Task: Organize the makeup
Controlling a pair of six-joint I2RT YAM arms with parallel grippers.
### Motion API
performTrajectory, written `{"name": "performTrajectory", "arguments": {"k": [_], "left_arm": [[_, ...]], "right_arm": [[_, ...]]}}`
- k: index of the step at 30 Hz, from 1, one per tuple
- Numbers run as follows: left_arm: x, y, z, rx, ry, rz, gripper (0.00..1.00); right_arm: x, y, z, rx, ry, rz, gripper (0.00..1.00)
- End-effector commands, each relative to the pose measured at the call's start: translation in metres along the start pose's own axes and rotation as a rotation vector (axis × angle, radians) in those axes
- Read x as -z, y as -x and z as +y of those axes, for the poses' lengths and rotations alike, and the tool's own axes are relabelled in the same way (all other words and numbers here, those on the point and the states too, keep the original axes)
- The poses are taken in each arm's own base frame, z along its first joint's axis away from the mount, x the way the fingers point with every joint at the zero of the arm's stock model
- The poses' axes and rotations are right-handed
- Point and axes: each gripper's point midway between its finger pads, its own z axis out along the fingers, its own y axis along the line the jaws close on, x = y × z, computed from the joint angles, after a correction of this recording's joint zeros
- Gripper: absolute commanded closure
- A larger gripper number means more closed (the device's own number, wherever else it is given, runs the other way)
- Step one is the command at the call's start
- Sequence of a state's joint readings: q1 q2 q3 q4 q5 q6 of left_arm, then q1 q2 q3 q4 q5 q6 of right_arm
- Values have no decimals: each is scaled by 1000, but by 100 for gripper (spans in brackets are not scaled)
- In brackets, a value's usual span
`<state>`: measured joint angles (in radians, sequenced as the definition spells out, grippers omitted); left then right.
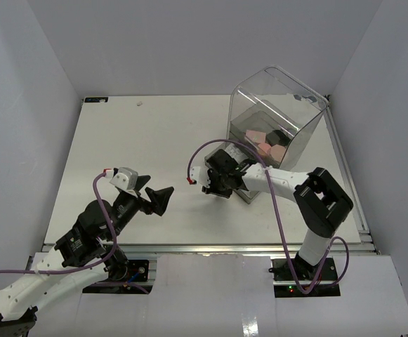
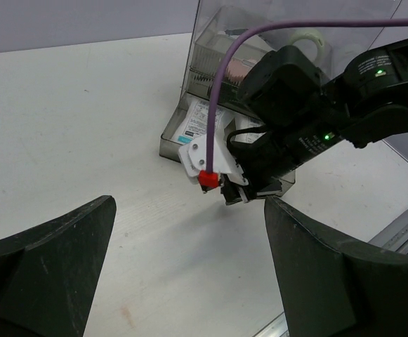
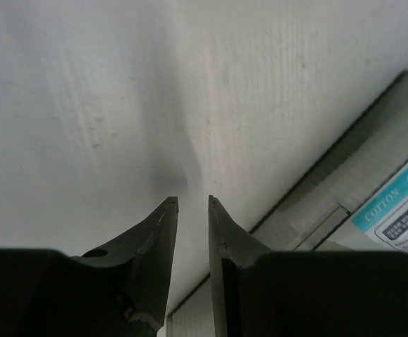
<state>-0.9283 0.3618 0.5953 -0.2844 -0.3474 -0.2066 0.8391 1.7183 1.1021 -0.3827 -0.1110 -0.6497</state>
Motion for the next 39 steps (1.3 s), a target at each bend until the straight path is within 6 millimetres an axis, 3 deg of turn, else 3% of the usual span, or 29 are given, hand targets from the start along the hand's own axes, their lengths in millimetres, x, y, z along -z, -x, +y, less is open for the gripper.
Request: {"name": "performTrajectory", "arguments": {"k": [1, 8, 17, 26, 30, 32, 33, 36, 39], "left_arm": [[-1, -3, 4, -6, 16, 0, 2], [0, -1, 2, -5, 8, -3, 2], [0, -3, 1, -6, 1, 2, 2], [0, -2, 2, -4, 4, -1, 2], [0, -2, 2, -3, 4, -3, 2], [0, -2, 1, -2, 3, -2, 2], [0, -2, 1, -2, 0, -2, 2], [1, -2, 0, -1, -8, -4, 2], [1, -1, -3, 3, -23, -11, 2]], "right_arm": [[-3, -21, -44, -12, -246, 127, 70], [8, -49, -84, -35, -468, 260, 68], [29, -81, -131, -143, -590, 313, 62], [43, -91, -149, -156, -651, 332, 60], [50, -84, -142, -152, -620, 290, 60], [46, -71, -123, -142, -497, 211, 59], [41, -60, -104, -135, -386, 150, 59], [62, -17, -50, -90, -96, -53, 56], [108, 11, -29, -54, -58, -199, 52]]}}
